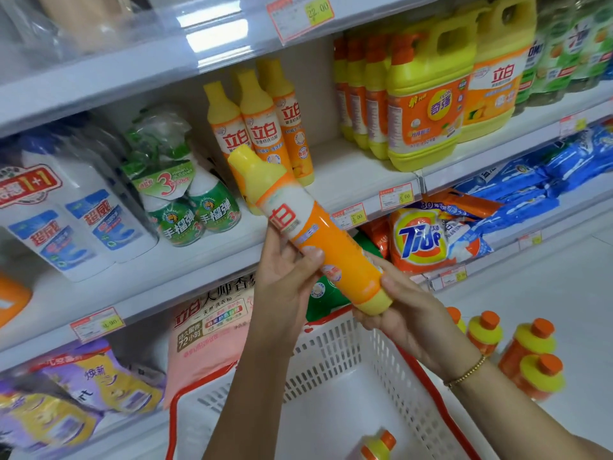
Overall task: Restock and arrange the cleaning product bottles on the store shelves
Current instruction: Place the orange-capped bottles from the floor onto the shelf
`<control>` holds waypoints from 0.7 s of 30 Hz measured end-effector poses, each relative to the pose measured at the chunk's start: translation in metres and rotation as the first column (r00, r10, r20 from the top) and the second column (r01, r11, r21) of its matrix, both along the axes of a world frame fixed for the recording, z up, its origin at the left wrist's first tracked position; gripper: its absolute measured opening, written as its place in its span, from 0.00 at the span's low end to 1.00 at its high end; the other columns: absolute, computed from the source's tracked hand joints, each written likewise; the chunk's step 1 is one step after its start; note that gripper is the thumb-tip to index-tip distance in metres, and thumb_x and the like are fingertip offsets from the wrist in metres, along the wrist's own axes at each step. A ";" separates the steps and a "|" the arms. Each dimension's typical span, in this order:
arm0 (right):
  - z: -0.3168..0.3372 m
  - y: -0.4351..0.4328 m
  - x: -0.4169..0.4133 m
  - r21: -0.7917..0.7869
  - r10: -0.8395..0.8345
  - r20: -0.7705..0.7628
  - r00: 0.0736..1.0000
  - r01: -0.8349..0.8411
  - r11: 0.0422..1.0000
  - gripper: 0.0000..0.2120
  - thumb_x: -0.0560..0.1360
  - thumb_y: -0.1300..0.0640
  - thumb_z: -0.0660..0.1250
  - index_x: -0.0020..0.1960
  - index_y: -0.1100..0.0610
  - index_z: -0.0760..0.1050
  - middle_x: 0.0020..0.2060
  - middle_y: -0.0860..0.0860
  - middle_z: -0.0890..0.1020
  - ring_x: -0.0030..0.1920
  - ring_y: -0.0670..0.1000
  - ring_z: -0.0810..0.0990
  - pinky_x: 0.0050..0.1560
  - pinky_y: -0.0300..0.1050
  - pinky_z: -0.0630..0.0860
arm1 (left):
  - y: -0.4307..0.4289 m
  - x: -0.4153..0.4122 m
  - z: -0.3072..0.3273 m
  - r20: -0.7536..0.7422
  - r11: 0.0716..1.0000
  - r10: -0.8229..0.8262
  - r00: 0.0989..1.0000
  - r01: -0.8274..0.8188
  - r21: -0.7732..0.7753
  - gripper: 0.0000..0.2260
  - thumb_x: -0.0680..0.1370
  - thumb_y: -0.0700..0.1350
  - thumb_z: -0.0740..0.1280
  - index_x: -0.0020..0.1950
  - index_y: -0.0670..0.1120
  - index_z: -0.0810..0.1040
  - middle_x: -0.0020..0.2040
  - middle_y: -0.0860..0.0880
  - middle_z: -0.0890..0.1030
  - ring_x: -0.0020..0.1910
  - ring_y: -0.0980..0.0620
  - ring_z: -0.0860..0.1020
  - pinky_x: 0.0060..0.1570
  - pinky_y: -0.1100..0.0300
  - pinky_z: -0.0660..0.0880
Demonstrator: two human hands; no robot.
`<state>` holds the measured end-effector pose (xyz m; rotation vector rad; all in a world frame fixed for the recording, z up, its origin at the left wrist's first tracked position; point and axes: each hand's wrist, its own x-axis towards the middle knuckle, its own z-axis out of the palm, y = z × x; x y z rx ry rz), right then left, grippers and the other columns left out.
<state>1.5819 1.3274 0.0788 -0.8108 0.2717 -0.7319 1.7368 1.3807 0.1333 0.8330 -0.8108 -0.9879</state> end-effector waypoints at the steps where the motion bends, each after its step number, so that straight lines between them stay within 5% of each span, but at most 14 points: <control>1: 0.000 -0.001 0.000 0.056 0.032 0.024 0.999 -0.034 0.998 0.31 0.63 0.44 0.78 0.63 0.53 0.76 0.51 0.60 0.81 0.40 0.57 0.78 0.33 0.41 0.74 | 0.000 -0.002 0.001 0.009 1.000 -0.001 1.000 0.001 0.010 0.26 0.73 0.36 0.67 0.69 0.51 0.69 0.62 0.46 0.79 0.62 0.48 0.77 0.61 0.49 0.75; 4: 0.006 -0.004 -0.003 0.059 0.070 -0.060 0.996 -0.066 0.996 0.32 0.59 0.33 0.76 0.53 0.54 0.82 0.42 0.63 0.81 0.34 0.57 0.75 0.28 0.38 0.70 | -0.003 -0.004 0.001 -0.025 0.994 0.058 0.998 -0.055 0.091 0.25 0.73 0.41 0.71 0.69 0.48 0.70 0.61 0.45 0.80 0.61 0.47 0.78 0.57 0.49 0.78; 9: 0.017 -0.002 -0.010 -0.009 0.127 -0.050 0.991 -0.127 0.992 0.45 0.58 0.30 0.73 0.57 0.66 0.72 0.34 0.65 0.80 0.26 0.53 0.79 0.25 0.39 0.75 | -0.015 -0.001 0.003 -0.205 0.977 0.054 0.977 -0.009 0.214 0.27 0.70 0.46 0.67 0.69 0.42 0.71 0.57 0.44 0.82 0.55 0.48 0.82 0.49 0.52 0.81; 16: 0.019 -0.009 -0.019 -0.085 0.126 -0.083 0.989 -0.133 0.987 0.32 0.66 0.30 0.66 0.59 0.54 0.77 0.41 0.66 0.82 0.36 0.57 0.83 0.35 0.44 0.80 | -0.028 0.006 -0.005 -0.412 0.948 -0.026 0.911 0.153 0.279 0.24 0.73 0.47 0.66 0.67 0.39 0.71 0.57 0.40 0.82 0.57 0.45 0.81 0.58 0.46 0.76; 21: 0.018 -0.011 -0.026 -0.253 -0.022 -0.320 0.947 -0.063 0.965 0.23 0.72 0.42 0.69 0.61 0.54 0.71 0.46 0.55 0.84 0.44 0.55 0.84 0.42 0.45 0.82 | -0.033 0.006 -0.017 -0.385 0.935 0.004 0.923 0.133 0.328 0.26 0.71 0.43 0.68 0.68 0.39 0.70 0.58 0.40 0.81 0.59 0.44 0.80 0.57 0.44 0.77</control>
